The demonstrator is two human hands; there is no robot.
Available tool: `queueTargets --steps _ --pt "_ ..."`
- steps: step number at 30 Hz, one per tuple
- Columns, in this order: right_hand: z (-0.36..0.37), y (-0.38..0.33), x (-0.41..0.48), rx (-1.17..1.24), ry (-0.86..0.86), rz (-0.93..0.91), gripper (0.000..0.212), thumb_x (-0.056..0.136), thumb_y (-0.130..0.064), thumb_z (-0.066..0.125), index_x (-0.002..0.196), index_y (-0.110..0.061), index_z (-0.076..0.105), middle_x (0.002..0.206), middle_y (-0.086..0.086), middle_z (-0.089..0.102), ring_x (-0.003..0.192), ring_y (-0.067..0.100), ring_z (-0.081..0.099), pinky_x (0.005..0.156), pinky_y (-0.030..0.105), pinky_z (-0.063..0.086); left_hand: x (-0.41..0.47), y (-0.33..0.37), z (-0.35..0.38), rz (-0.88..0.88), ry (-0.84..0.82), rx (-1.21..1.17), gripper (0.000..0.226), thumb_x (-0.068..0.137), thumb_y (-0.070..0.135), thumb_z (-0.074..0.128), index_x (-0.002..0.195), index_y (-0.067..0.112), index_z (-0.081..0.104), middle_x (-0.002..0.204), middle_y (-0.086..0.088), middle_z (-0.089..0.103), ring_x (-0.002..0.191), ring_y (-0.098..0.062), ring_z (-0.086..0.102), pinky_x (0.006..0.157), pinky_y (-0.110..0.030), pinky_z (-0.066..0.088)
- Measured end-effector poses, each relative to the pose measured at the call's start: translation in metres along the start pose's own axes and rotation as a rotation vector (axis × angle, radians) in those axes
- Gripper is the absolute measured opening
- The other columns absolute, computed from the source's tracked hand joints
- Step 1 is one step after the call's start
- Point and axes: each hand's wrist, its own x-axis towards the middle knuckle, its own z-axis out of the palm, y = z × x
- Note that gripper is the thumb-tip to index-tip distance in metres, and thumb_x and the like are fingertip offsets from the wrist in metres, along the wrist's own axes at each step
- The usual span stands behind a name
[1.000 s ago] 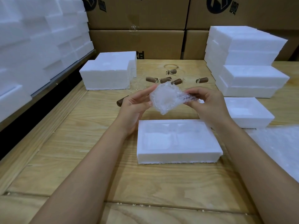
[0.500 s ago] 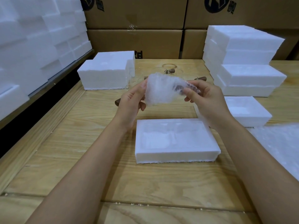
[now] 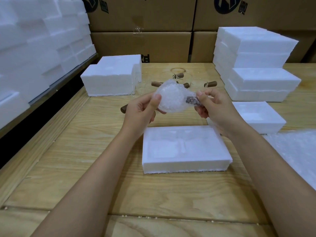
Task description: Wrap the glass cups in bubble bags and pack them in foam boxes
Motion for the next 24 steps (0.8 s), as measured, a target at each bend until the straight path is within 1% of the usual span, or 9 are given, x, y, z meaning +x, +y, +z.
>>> queueTargets --steps 3,5,9,12,14,16,18,21,24 --pt "-0.001 0.004 0.001 0.025 -0.013 0.045 0.019 0.096 -0.031 0.054 0.084 -0.017 0.05 0.049 -0.009 0.056 0.052 0.01 0.049 0.052 0.019 0.04 -0.001 0.0 0.001 -0.031 -0.005 -0.042 0.029 0.092 0.034 0.053 0.074 0.02 0.07 0.063 0.003 0.069 0.04 -0.006 0.043 0.038 -0.014 0.03" --pt "-0.001 0.005 0.001 0.024 -0.018 0.055 0.02 0.095 -0.032 0.054 0.083 -0.018 0.05 0.049 -0.01 0.057 0.054 0.011 0.049 0.054 0.021 0.04 -0.002 0.001 0.002 -0.054 -0.009 -0.065 0.028 0.087 0.038 0.055 0.071 0.021 0.071 0.064 0.001 0.07 0.04 -0.007 0.046 0.038 -0.014 0.029" --pt "-0.002 0.003 0.001 0.014 -0.013 0.033 0.019 0.096 -0.031 0.053 0.083 -0.017 0.049 0.052 -0.009 0.059 0.051 0.006 0.05 0.053 0.017 0.042 -0.002 0.002 -0.002 -0.075 -0.036 -0.085 0.024 0.095 0.02 0.052 0.093 0.003 0.067 0.062 0.011 0.065 0.045 -0.01 0.057 0.036 -0.016 0.033" --pt "-0.003 0.0 -0.001 0.024 -0.013 -0.011 0.016 0.097 -0.026 0.051 0.085 -0.016 0.049 0.053 -0.009 0.061 0.049 0.003 0.05 0.05 0.012 0.04 -0.003 0.008 -0.003 -0.104 -0.053 -0.173 0.019 0.089 0.022 0.062 0.107 0.017 0.066 0.071 0.007 0.069 0.049 -0.017 0.065 0.037 -0.019 0.04" --pt "-0.004 -0.003 -0.002 0.035 -0.03 -0.036 0.014 0.097 -0.024 0.051 0.085 -0.017 0.049 0.056 -0.009 0.062 0.05 0.003 0.05 0.051 0.012 0.04 -0.003 0.01 -0.006 -0.133 -0.045 -0.241 0.028 0.084 0.021 0.064 0.111 0.025 0.067 0.078 -0.001 0.072 0.054 -0.023 0.068 0.04 -0.021 0.044" --pt "-0.005 -0.005 -0.003 0.068 -0.037 -0.059 0.013 0.097 -0.02 0.053 0.084 -0.018 0.049 0.062 -0.005 0.063 0.05 0.003 0.05 0.051 0.013 0.04 -0.002 0.013 -0.01 -0.179 -0.066 -0.314 0.033 0.082 0.023 0.061 0.115 0.024 0.067 0.093 -0.009 0.073 0.062 -0.027 0.071 0.044 -0.023 0.049" --pt "-0.006 -0.007 -0.003 0.1 -0.045 -0.087 0.012 0.095 -0.015 0.054 0.085 -0.018 0.049 0.066 -0.002 0.063 0.05 0.003 0.05 0.051 0.014 0.039 -0.002 0.018 -0.014 -0.223 -0.109 -0.368 0.04 0.08 0.033 0.067 0.118 0.021 0.064 0.103 -0.012 0.072 0.071 -0.03 0.072 0.05 -0.024 0.053" --pt "-0.007 -0.008 -0.006 0.121 -0.113 -0.124 0.011 0.091 -0.014 0.058 0.084 -0.018 0.05 0.065 -0.006 0.065 0.053 0.008 0.047 0.052 0.018 0.037 -0.003 0.025 -0.018 -0.251 -0.162 -0.362 0.08 0.054 0.053 0.087 0.122 0.02 0.059 0.107 -0.011 0.07 0.077 -0.028 0.07 0.056 -0.027 0.056" --pt "-0.01 -0.009 -0.013 0.163 -0.215 -0.123 0.015 0.08 -0.023 0.063 0.083 -0.016 0.05 0.066 -0.003 0.067 0.054 0.011 0.044 0.052 0.019 0.036 -0.003 0.032 -0.028 -0.25 -0.252 -0.28 0.081 0.049 0.046 0.092 0.12 0.023 0.06 0.105 -0.004 0.07 0.084 -0.021 0.068 0.059 -0.026 0.056"
